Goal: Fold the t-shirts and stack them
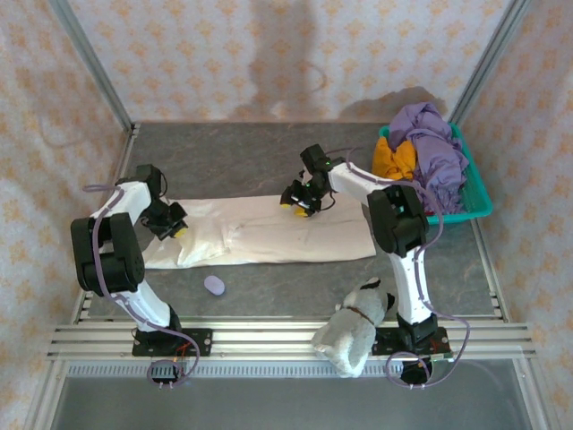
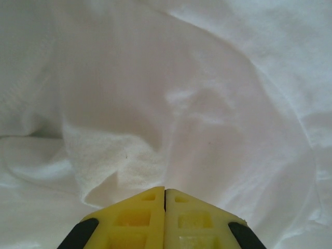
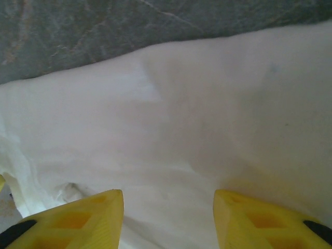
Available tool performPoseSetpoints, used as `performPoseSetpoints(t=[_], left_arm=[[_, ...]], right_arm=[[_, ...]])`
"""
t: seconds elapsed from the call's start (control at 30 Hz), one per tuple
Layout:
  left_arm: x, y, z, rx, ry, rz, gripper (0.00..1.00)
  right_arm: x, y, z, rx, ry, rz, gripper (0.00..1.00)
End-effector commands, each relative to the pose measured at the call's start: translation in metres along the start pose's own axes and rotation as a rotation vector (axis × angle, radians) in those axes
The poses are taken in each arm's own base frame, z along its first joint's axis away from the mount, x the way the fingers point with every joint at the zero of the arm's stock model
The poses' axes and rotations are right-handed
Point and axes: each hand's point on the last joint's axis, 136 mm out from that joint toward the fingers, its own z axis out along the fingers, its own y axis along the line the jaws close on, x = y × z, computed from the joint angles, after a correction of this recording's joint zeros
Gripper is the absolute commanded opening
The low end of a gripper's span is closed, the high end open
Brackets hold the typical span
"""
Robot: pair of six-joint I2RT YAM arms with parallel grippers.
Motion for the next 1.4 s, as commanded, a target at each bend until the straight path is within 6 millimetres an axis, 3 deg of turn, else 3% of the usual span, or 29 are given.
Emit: performPoseSetpoints(t=[0.0, 0.37, 0.6, 0.73, 0.87, 1.07, 1.37], left_arm=[[-0.007, 0.009, 0.011, -0.052, -0.003, -0.011, 0.07], [-0.044, -0.003, 0.038, -0.082, 0.035, 0.012, 0.07], [-0.097, -0.039, 0.047, -0.03, 0.018, 0.058, 0.06], [-0.126, -0.077, 0.052, 0.081, 0.013, 0.052, 0.07], [-0.143, -0.119, 0.06, 0.133, -0.01, 0.087, 0.06], [-0.148, -0.182, 0.074, 0.201, -0.014, 0.13, 0.07], [-0.16, -0.265, 0.072, 0.381, -0.089, 0.09, 0.07]], right_arm=[[-0.009, -0.009, -0.001, 0.036, -0.03, 0.001, 0.49], [-0.011, -0.035, -0.006, 0.084, -0.038, 0.039, 0.49], [-0.009, -0.04, -0.017, 0.093, -0.046, 0.057, 0.49], [0.004, -0.051, -0.015, 0.098, -0.037, 0.093, 0.49], [0.019, -0.064, -0.016, 0.105, -0.046, 0.121, 0.49], [0.044, -0.082, -0.023, 0.122, -0.043, 0.143, 0.49], [0.079, -0.099, -0.025, 0.108, -0.019, 0.179, 0.49]])
